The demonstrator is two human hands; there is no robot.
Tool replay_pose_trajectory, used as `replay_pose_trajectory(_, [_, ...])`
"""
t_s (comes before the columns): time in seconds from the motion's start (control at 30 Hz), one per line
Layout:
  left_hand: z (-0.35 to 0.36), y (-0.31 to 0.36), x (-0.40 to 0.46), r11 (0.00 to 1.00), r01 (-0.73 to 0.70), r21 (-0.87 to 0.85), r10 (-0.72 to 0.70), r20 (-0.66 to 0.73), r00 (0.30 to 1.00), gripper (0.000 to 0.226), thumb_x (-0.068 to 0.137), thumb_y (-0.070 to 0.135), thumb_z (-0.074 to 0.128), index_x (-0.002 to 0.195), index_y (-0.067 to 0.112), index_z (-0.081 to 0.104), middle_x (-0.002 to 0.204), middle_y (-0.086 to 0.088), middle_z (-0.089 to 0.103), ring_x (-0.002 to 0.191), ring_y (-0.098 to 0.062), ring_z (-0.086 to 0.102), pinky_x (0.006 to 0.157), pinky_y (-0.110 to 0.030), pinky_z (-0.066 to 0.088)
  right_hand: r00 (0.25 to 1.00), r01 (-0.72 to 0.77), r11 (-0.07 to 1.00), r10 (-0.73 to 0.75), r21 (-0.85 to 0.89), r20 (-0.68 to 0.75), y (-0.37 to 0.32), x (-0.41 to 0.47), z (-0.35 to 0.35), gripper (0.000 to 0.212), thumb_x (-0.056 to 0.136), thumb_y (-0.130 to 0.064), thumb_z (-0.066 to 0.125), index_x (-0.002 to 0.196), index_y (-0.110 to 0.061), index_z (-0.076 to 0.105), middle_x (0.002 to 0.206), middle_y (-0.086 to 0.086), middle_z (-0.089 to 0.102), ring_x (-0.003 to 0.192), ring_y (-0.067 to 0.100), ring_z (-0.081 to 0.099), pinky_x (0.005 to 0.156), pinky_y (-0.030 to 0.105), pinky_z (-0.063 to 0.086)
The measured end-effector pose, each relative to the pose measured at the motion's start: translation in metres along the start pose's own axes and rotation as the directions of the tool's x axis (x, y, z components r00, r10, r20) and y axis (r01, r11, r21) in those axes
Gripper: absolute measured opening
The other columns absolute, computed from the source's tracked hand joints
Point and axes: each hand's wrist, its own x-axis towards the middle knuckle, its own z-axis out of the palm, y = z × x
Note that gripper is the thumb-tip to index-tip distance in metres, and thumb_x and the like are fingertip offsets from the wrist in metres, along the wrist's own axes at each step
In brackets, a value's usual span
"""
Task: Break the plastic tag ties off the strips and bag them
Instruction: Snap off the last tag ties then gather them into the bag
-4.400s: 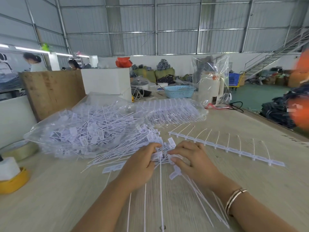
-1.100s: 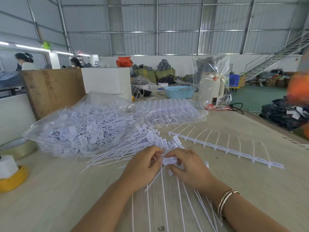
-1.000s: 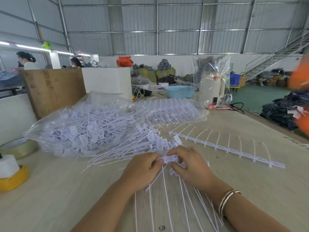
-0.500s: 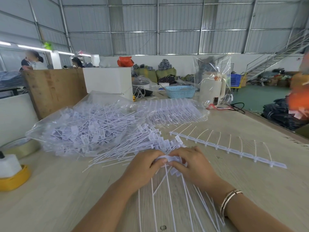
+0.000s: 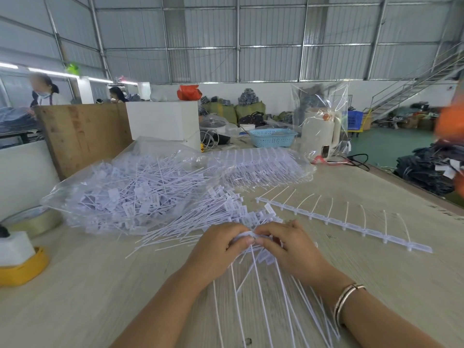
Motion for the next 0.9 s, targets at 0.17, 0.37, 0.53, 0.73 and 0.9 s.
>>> replay_pose_trajectory(0.17, [0.0,0.002,0.001,1.0,-0.007,0.011,0.007,-0.014,1.0,0.015,0.092,0.03,0.055,0.093,0.021,0.067,0.067,0.019,0.05,0.067,0.004,0.05,0.059,-0.011,0.032,1.0,0.007,1.0,-0.007,0.001,-0.004,0.0,0.001,0.0,0.018,0.091,-0.04,0.053,0.098,-0.028,0.065,0.078,-0.026,0.057,0.063,-0.006,0.05,0.084,0.022,0.029])
replay_pose_trajectory(0.37, [0.0,-0.002,-0.001,0.999,-0.021,0.041,0.02,0.016,1.0,0.015,0.09,0.031,0.059,0.1,0.023,0.067,0.08,0.016,0.06,0.074,-0.001,0.054,0.067,-0.02,0.041,0.999,-0.007,0.999,0.009,0.043,-0.053,0.002,0.002,-0.003,0.024,0.093,-0.037,0.044,0.074,-0.032,0.057,0.06,-0.025,0.055,0.059,-0.006,0.052,0.077,0.027,0.028])
replay_pose_trajectory(0.53, [-0.002,-0.008,-0.001,0.999,0.033,0.003,-0.032,-0.052,0.998,0.025,0.088,0.041,0.054,0.1,0.024,0.067,0.082,0.01,0.064,0.073,-0.005,0.057,0.067,-0.026,0.046,0.995,-0.079,0.99,0.085,0.12,-0.048,0.009,0.001,-0.009,0.021,0.085,-0.045,0.057,0.092,-0.028,0.069,0.072,-0.01,0.068,0.054,0.006,0.055,0.071,0.03,0.041])
replay_pose_trajectory(0.73, [-0.001,-0.011,-0.003,0.997,0.041,0.06,-0.037,-0.065,0.997,0.023,0.095,0.034,0.049,0.106,0.023,0.066,0.088,0.007,0.065,0.077,-0.006,0.057,0.07,-0.029,0.047,0.994,0.001,1.0,-0.001,-0.002,0.112,0.014,0.001,-0.011,0.019,0.078,-0.042,0.069,0.093,-0.03,0.07,0.081,-0.028,0.054,0.069,-0.011,0.05,0.074,0.026,0.033])
replay_pose_trajectory(0.9, [-0.002,-0.009,-0.002,0.994,0.103,0.026,-0.1,-0.103,0.99,0.02,0.097,0.033,0.045,0.095,0.024,0.063,0.071,0.01,0.056,0.061,-0.004,0.047,0.062,-0.027,0.039,0.969,0.05,0.973,0.008,-0.227,0.247,0.021,0.001,-0.008,0.033,0.082,-0.061,0.049,0.092,-0.037,0.069,0.092,-0.021,0.048,0.091,-0.002,0.05,0.079,0.026,0.018])
